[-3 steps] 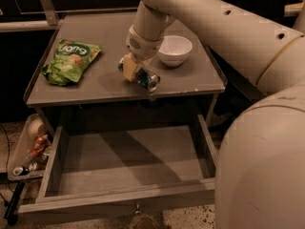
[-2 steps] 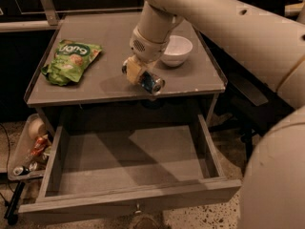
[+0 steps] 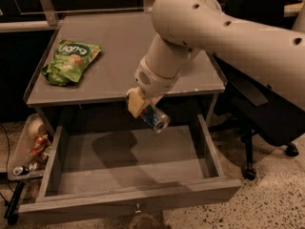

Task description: Place redbull can into top drawer

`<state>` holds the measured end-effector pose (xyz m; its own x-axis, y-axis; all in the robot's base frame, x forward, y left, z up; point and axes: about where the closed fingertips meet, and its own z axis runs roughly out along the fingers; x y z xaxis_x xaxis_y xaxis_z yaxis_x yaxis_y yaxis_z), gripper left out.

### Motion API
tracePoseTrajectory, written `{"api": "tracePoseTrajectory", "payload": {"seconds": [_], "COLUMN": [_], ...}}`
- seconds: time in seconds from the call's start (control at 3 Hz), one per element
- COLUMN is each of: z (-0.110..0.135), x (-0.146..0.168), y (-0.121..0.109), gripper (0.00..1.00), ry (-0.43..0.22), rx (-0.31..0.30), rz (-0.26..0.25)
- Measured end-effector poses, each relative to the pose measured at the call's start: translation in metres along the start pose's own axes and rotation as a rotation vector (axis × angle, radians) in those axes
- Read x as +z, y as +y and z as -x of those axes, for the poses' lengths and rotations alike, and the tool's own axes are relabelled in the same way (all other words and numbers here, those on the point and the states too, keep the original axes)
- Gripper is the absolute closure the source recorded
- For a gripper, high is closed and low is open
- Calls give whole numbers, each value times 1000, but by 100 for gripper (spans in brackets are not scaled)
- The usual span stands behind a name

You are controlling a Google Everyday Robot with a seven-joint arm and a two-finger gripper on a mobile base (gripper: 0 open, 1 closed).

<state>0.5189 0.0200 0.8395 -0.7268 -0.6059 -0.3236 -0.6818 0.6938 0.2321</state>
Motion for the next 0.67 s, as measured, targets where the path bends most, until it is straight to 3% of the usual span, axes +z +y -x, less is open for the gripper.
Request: {"api": "tracePoseTrajectory", "payload": {"seconds": [0.33,0.67], "z": [-19,-19], "x": [16,16], "y": [1,1], "gripper": [100,100], "ry": [46,45], "rx": [7,7], "rz": [8,8]}}
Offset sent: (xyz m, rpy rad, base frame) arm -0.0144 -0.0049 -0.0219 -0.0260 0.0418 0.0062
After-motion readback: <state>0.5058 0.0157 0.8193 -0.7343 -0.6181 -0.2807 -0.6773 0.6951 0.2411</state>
